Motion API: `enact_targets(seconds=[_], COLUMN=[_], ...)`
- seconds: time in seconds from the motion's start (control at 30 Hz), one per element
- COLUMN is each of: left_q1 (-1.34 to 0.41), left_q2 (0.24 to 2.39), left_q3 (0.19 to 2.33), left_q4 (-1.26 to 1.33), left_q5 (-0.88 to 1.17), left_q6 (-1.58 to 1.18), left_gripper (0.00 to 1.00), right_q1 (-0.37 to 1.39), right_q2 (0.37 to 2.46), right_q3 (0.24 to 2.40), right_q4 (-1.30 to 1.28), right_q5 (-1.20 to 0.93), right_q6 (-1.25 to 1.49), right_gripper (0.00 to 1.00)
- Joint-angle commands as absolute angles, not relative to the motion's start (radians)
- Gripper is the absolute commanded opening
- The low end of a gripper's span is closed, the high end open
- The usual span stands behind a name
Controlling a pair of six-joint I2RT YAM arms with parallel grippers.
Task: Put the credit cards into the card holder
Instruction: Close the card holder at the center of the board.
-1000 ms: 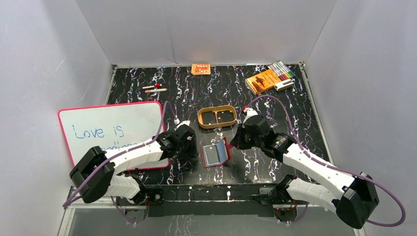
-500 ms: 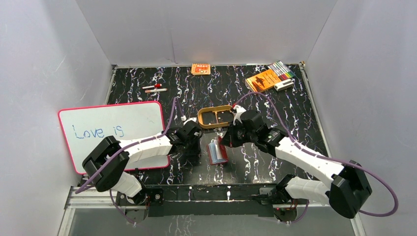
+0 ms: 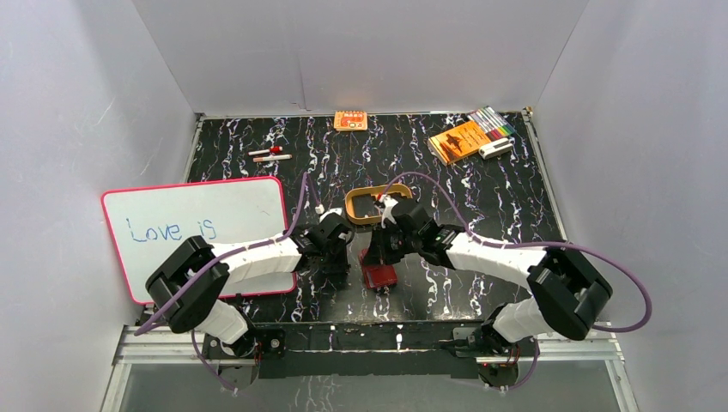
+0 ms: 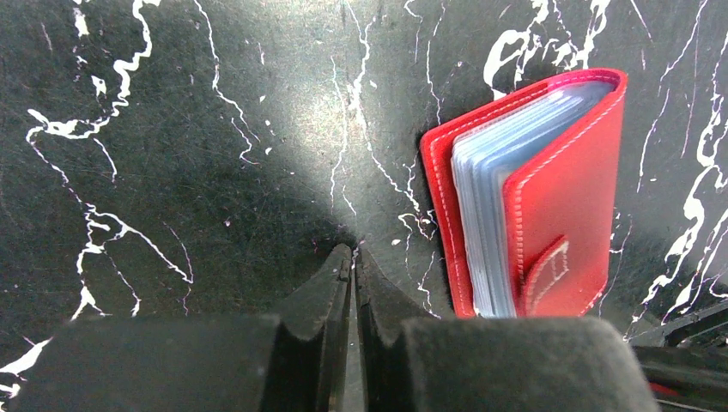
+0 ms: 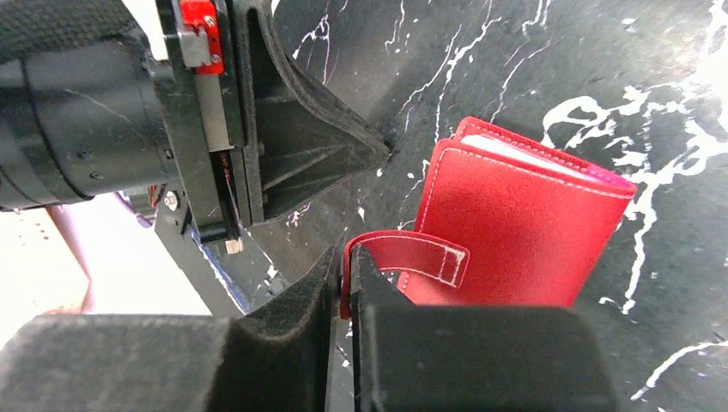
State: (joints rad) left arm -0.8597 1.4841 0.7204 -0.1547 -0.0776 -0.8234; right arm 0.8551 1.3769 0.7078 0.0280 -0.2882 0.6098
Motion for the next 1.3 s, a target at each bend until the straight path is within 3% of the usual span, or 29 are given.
enact_targets(seconds=[0.0,0.1,0.27,0.77,1.07,1.27], left_q1=[-0.864,-0.864,-0.864,-0.862,-0.847,-0.815], left_q2=[1.472,1.462,1.418,1.297,1.292,1.342], left_q3=[0.702,0.702,0.714,0.814,0.871,0.873], left_q4=[-0.162,-0.172,-0.2,-0.311,-0.3,-0.172], left_q5=[-0.083,-0.097,-0.138,-0.229,-0.198,-0.019], left_q6=[-0.832,-0.837,-0.849,-0.883,-0.869,-0.868], left_gripper=[0.05,0.04,0.05,0.16,0.25,0.22], right_q1=[0.877,0.879,0.879,0.881,0.881,0.881], right_q2=[1.401,1.404,1.402,1.463,1.495,1.511], right_q3=[0.721,0.72,0.714,0.672,0.664,0.654], right_q4=[0.103,0.098,0.075,0.12,0.132,0.143], right_q5=[-0.321,-0.322,-0.303,-0.354,-0.347,-0.34], right_q6=[0.624,0.624,0.601,0.517,0.488,0.474], right_gripper=[0.25,0.4,0.43,0.66,0.71,0.72])
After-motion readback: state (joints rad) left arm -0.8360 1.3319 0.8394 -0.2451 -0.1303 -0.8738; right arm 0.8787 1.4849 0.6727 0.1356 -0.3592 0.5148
